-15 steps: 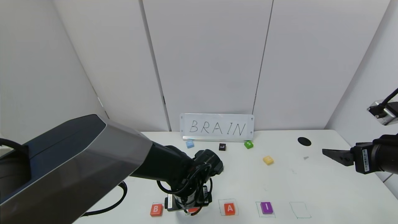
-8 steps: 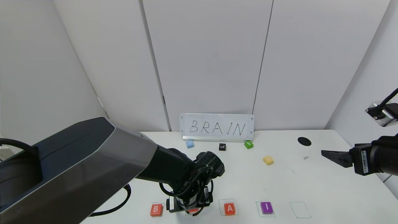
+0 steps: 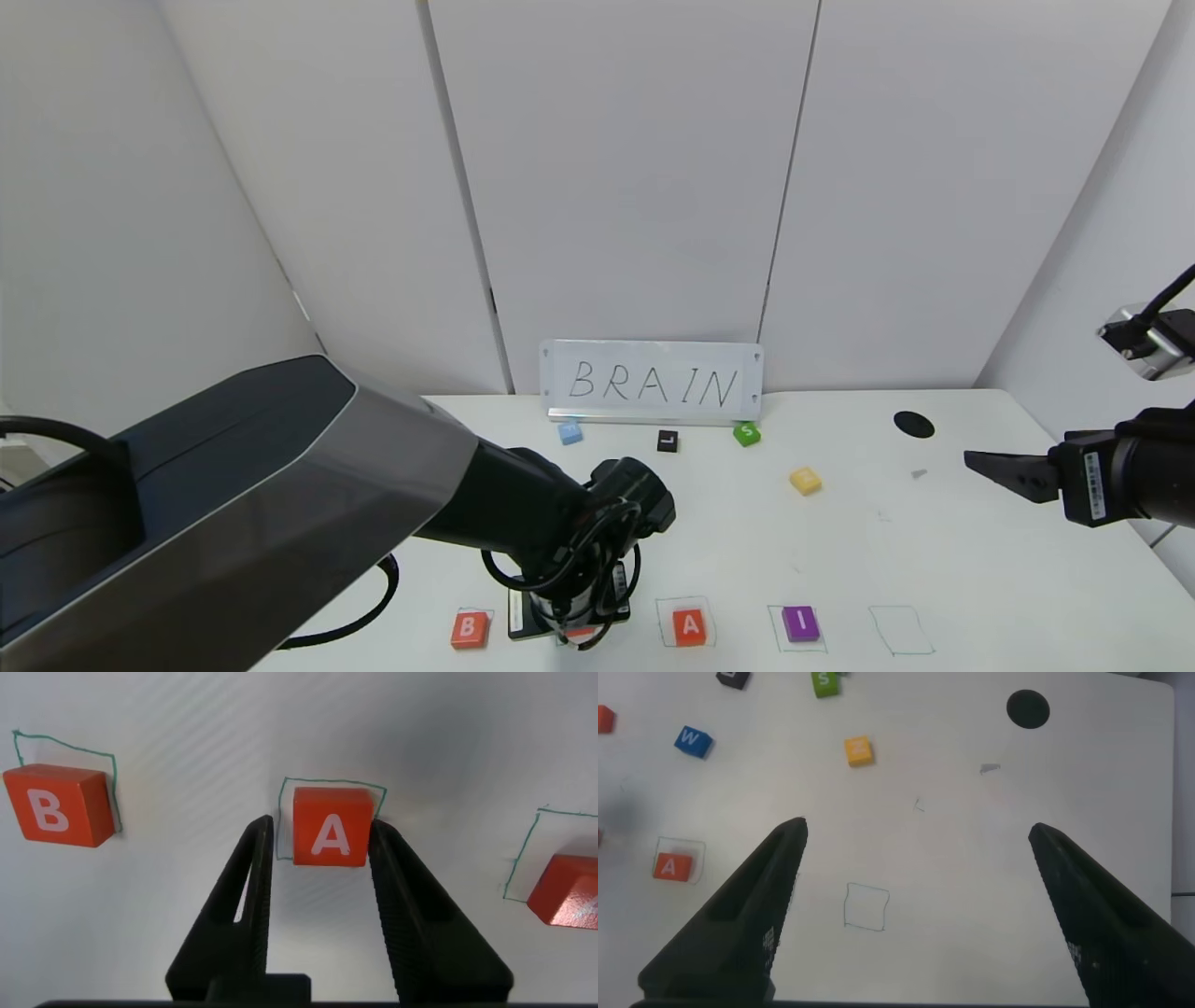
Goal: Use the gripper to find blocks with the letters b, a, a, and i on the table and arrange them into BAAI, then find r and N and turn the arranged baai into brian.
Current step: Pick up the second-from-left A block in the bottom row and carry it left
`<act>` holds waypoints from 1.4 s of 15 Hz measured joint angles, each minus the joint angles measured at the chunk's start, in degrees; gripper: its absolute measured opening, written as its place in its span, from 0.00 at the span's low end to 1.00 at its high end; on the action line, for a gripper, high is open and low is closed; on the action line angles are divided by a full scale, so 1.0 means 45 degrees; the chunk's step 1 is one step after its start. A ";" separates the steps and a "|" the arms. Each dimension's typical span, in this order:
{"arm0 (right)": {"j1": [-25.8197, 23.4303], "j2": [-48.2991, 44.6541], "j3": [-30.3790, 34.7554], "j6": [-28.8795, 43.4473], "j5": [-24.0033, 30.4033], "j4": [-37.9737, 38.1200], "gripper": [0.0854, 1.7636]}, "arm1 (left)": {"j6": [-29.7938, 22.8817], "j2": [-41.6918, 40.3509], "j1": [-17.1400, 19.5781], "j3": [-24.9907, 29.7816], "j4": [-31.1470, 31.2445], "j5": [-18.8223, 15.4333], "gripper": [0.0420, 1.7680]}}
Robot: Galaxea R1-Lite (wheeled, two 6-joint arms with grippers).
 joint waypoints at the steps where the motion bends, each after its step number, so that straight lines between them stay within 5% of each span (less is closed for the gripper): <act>1: 0.0000 0.0000 0.0000 -0.0005 0.0000 -0.0011 0.97 | 0.0000 0.0024 0.0005 -0.0019 0.0000 0.0030 0.26; 15: 0.0146 -0.0003 0.0079 -0.0019 0.0000 -0.0041 0.97 | 0.0200 -0.0301 0.0060 -0.0184 0.0163 0.0165 0.26; 21: 0.0176 -0.0100 0.0111 -0.0019 0.0005 -0.0035 0.97 | 0.2492 -0.1986 0.0526 -0.0154 0.1284 0.0127 0.26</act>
